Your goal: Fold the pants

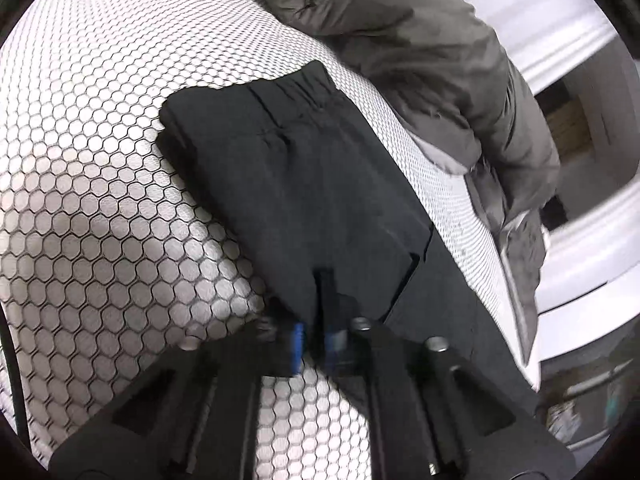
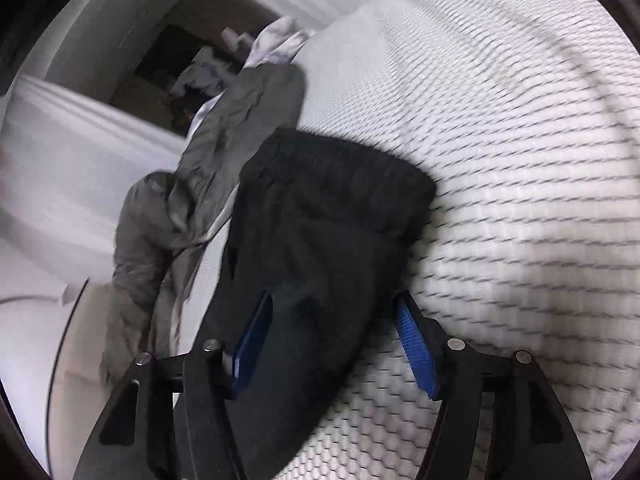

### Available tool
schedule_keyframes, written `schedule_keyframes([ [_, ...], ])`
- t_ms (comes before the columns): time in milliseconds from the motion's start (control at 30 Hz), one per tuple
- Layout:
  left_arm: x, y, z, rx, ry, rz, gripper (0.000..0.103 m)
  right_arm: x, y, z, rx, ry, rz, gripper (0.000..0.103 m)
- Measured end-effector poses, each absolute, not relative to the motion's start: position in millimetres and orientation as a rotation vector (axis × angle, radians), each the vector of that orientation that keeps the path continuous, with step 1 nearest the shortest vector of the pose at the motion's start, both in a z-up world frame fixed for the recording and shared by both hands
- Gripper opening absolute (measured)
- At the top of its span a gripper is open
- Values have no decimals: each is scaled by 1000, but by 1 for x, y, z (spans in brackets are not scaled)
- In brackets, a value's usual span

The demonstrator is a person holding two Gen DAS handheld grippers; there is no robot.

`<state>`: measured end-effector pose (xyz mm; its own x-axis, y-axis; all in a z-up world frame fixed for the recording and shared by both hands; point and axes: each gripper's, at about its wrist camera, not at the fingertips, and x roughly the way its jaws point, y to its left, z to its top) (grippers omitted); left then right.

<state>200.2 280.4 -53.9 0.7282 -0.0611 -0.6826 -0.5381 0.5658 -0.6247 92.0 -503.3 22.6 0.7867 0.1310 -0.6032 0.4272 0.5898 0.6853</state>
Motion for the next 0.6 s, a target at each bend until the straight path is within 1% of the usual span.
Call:
schedule_keyframes([
  [33,198,282,-53,-941,711,310,2,93,-502,21,942,668,-181,33],
  [67,195,284,-51,-935,701,312,1,97,-501,19,929,679,-198,27],
  [100,191,285,-45,-925,686,312,1,101,-499,18,899,694,-223,18],
  [200,178,296,-33,-897,661,337,1,96,-486,18,869,683,-197,10],
  [400,121,347,-27,-890,652,456,1,65,-436,23,803,727,-67,8],
  [500,107,360,-31,-849,680,493,4,51,-422,15,814,756,44,9],
  [533,103,361,-31,-833,686,494,7,52,-423,10,825,774,75,15],
  [567,101,359,-28,-815,690,498,7,54,-427,7,838,794,87,19],
  [600,99,354,-21,-781,684,509,7,54,-436,5,874,799,91,26],
])
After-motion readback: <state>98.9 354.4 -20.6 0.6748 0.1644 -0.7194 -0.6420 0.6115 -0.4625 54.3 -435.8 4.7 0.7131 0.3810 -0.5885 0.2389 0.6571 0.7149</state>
